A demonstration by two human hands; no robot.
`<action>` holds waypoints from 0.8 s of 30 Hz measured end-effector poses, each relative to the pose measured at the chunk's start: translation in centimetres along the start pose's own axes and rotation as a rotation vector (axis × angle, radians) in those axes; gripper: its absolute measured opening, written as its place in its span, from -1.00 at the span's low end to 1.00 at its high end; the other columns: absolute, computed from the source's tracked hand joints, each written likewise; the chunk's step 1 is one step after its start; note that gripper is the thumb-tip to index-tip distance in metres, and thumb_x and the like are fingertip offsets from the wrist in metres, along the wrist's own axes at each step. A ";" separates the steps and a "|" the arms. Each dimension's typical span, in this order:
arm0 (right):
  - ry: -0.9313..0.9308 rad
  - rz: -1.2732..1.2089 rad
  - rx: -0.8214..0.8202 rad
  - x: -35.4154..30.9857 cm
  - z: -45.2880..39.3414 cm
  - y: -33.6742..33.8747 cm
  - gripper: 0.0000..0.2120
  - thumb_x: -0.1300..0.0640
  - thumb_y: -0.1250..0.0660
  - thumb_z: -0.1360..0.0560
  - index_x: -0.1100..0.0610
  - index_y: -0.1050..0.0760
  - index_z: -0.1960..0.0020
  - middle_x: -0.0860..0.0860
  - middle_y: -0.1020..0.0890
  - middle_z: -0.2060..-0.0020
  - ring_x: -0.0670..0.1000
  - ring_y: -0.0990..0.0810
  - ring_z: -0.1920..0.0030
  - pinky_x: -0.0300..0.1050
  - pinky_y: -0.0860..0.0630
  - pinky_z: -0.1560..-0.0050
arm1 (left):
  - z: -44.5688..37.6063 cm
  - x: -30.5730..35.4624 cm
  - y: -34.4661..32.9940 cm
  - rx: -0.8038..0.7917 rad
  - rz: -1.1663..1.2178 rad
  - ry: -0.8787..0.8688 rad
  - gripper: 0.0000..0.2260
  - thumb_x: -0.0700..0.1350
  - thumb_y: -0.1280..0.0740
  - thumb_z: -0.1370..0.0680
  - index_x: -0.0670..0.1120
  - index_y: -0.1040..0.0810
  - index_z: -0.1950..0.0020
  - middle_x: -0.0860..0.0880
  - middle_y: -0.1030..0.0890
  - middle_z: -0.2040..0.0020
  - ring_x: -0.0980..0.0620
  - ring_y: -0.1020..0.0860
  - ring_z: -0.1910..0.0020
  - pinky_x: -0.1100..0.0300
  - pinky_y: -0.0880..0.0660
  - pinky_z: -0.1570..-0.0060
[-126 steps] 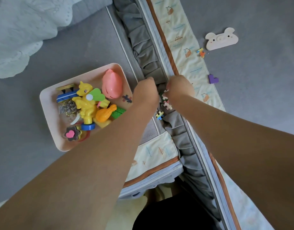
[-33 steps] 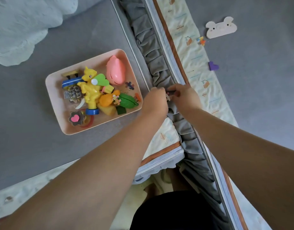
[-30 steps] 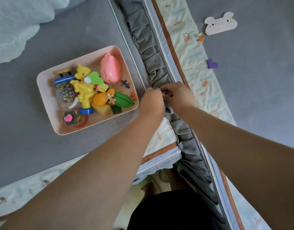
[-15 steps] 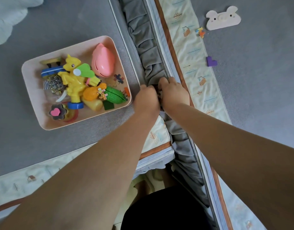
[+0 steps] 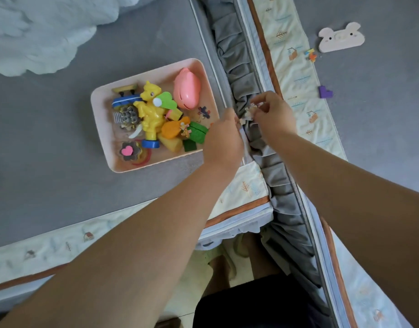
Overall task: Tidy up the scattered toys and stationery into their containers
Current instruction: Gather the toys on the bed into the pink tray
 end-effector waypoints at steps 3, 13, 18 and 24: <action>0.060 -0.058 -0.040 -3.2 1.1 -1.6 -0.87 0.11 -0.28 -0.55 -0.03 -0.51 -0.08 -0.16 -0.52 0.30 -0.17 -0.51 0.31 -0.26 -0.39 0.34 | 0.6 -2.5 3.7 0.134 0.038 0.013 -0.88 -0.24 -0.18 -0.60 -0.20 -0.46 -0.08 -0.16 -0.60 0.10 -0.17 -0.55 0.13 0.04 -0.33 0.29; 0.133 -0.010 -0.168 -6.6 2.0 -4.9 -0.68 0.16 -0.30 -0.54 -0.03 -0.46 -0.28 -0.03 -0.56 -0.06 -0.07 -0.55 0.03 -0.28 -0.46 0.16 | -0.4 -8.2 7.0 0.134 -0.128 0.174 -0.65 -0.05 -0.22 -0.61 -0.12 -0.29 -0.36 -0.14 -0.63 0.08 -0.20 -0.59 0.11 0.07 -0.27 0.31; 0.007 0.035 -0.068 -2.2 -0.1 -1.2 -0.69 0.24 -0.15 -0.56 -0.05 -0.49 -0.19 -0.08 -0.55 0.04 -0.05 -0.54 0.18 -0.28 -0.38 0.39 | -2.5 -4.2 5.3 0.145 -0.098 0.074 -0.72 -0.12 -0.17 -0.62 -0.11 -0.35 -0.33 -0.04 -0.50 0.26 -0.19 -0.55 0.23 0.13 -0.21 0.36; -0.144 0.068 0.029 3.0 -2.4 3.9 -0.60 0.34 -0.12 -0.50 -0.04 -0.47 -0.18 0.00 -0.56 -0.03 0.02 -0.56 0.10 -0.23 -0.40 0.27 | -5.8 0.6 1.7 0.062 -0.076 -0.004 -0.74 -0.16 -0.16 -0.63 -0.10 -0.34 -0.33 0.03 -0.42 0.38 -0.06 -0.45 0.34 0.13 -0.29 0.39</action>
Point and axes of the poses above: each hand's wrist, its own z-axis away from the middle knuckle, its own y-axis out of the back of the hand, x = y × z, the point moved 6 cm from there along -z, towards the middle knuckle
